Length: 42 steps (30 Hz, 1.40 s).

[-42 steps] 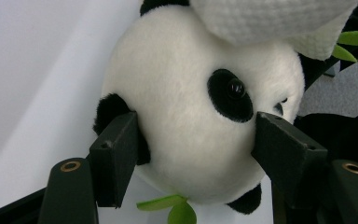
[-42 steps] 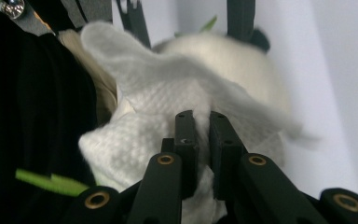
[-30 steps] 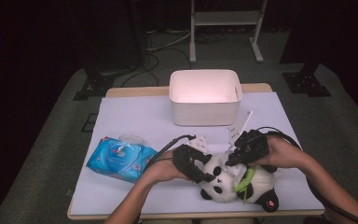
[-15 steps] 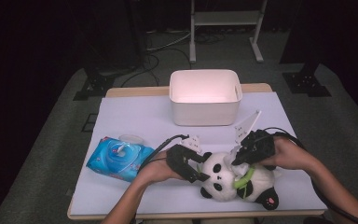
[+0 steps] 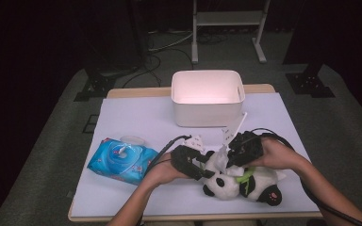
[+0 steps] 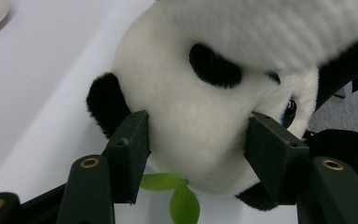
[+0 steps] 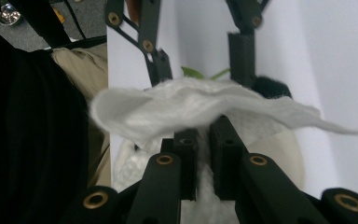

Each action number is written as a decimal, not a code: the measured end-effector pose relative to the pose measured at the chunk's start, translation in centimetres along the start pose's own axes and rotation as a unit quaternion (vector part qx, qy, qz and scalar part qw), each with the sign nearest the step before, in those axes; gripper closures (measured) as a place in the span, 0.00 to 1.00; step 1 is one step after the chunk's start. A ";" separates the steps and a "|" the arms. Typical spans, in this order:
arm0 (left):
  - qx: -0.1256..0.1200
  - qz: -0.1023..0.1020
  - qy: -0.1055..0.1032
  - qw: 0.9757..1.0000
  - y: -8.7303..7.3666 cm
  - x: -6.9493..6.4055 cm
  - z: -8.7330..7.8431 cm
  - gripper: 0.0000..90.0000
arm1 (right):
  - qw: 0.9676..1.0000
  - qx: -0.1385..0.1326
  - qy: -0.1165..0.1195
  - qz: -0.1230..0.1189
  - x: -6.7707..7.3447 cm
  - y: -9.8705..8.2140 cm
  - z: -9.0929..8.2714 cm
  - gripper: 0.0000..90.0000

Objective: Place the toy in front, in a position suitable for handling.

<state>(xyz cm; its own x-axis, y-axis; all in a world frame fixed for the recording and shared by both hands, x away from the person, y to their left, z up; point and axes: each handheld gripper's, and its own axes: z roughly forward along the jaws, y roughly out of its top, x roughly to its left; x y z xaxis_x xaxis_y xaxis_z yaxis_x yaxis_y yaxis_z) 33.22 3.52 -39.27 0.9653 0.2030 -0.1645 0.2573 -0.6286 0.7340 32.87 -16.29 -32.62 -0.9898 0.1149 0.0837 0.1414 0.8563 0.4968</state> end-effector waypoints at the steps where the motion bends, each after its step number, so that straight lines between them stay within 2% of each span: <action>1: 0.000 0.001 0.001 1.000 0.1 0.1 0.0 0.45 | 1.000 0.000 0.003 -0.002 0.0 0.2 0.2 0.91; 5: 0.002 -0.001 -0.004 1.000 0.0 0.2 0.1 0.45 | 1.000 0.005 0.013 -0.015 0.2 0.9 1.2 0.91; 8: 0.002 0.001 -0.006 1.000 -0.1 0.1 0.0 0.44 | 1.000 0.004 0.014 -0.011 0.1 0.8 1.0 0.91; 17: 0.007 0.006 -0.007 1.000 0.1 -0.1 -0.2 0.43 | 1.000 -0.007 -0.012 0.021 -0.8 -1.7 -1.1 0.91; 20: 0.009 0.009 -0.007 1.000 0.3 -0.2 -0.5 0.41 | 0.999 -0.009 -0.011 0.033 -0.8 -2.7 -1.3 0.91; 25: 0.004 0.019 -0.010 1.000 1.1 -0.4 -0.9 0.41 | 1.000 -0.009 0.001 0.029 0.1 -3.3 -1.0 0.91; 28: 0.007 0.026 -0.011 1.000 1.7 -0.5 -0.9 0.41 | 1.000 -0.005 0.005 0.023 0.7 -3.3 -0.9 0.91; 30: 0.004 0.024 -0.014 1.000 1.9 -0.5 -0.7 0.41 | 1.000 -0.002 0.007 0.021 1.1 -3.4 -0.9 0.91; 35: 0.012 0.022 -0.021 0.999 1.7 -0.5 -0.1 0.41 | 1.000 0.008 0.005 0.011 1.5 -3.3 -1.2 0.91; 38: 0.012 0.027 -0.024 0.999 1.6 -0.6 -0.1 0.41 | 1.000 0.006 -0.004 0.003 1.0 -2.7 -1.5 0.91; 42: 0.020 0.041 -0.021 0.999 1.7 -1.0 -0.2 0.41 | 1.000 0.006 -0.009 0.006 0.0 -1.5 -1.2 0.91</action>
<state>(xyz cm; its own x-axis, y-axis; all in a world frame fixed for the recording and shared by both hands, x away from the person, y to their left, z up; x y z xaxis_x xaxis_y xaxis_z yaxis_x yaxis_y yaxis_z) 32.71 2.40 -37.68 0.9839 0.1192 -0.1331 0.1786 -0.6707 0.7199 32.65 -18.18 -32.28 -0.9881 0.1344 0.0747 0.1537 0.8609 0.4849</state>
